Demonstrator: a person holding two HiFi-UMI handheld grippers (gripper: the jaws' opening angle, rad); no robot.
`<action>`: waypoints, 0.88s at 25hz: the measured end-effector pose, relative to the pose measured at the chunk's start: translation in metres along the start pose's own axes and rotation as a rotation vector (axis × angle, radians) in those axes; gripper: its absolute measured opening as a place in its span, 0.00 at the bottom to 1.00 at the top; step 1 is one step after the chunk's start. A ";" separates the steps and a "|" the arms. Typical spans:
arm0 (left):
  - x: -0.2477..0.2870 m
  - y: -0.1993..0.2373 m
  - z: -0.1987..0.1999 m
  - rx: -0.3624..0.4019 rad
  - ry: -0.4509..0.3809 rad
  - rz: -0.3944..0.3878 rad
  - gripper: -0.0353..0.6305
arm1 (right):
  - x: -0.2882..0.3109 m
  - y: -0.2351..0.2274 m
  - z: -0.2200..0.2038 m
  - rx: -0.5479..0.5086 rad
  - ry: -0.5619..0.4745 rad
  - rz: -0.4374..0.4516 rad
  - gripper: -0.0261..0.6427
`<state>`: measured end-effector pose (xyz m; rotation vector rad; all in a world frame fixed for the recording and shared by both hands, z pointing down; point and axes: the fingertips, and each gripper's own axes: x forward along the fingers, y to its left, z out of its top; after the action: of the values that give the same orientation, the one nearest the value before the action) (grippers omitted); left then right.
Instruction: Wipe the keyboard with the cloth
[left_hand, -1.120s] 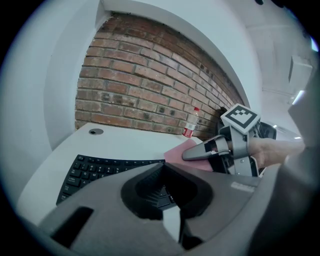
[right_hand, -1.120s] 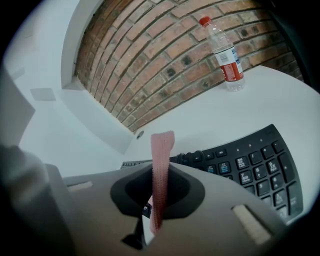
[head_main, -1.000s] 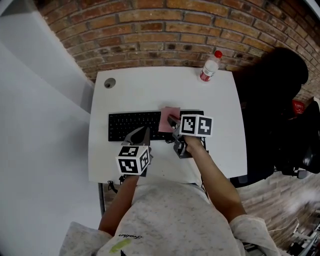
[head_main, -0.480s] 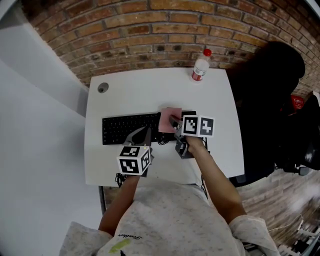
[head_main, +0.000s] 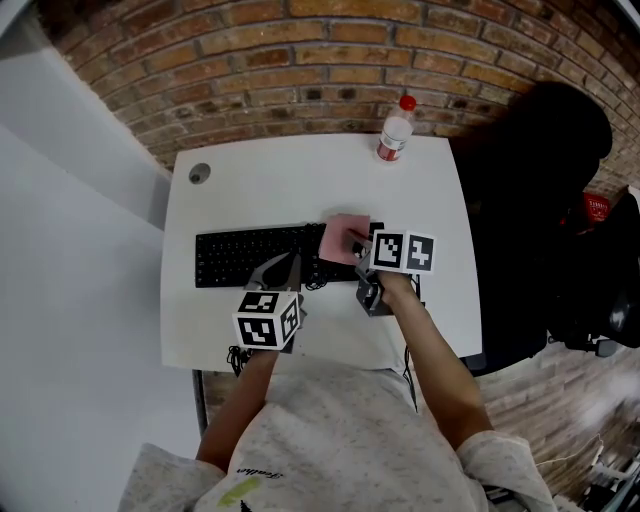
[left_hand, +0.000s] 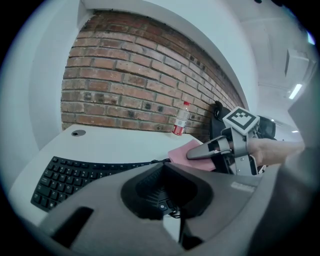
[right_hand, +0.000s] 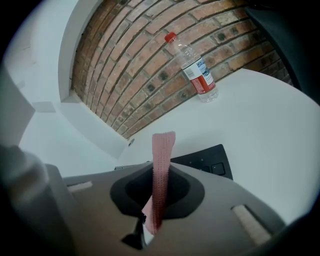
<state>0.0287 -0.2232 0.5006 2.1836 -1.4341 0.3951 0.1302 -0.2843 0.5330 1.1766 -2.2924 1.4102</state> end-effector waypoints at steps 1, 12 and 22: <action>0.001 0.000 0.000 0.000 0.001 0.003 0.04 | -0.001 -0.003 0.001 0.000 0.000 -0.002 0.06; 0.011 -0.014 -0.001 -0.002 0.001 0.020 0.04 | -0.019 -0.035 0.002 0.004 0.013 -0.017 0.06; 0.017 -0.030 -0.007 -0.003 0.004 0.024 0.04 | -0.044 -0.075 0.010 0.012 -0.005 -0.058 0.06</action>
<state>0.0632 -0.2231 0.5072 2.1640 -1.4587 0.4059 0.2146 -0.2864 0.5536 1.2409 -2.2374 1.4035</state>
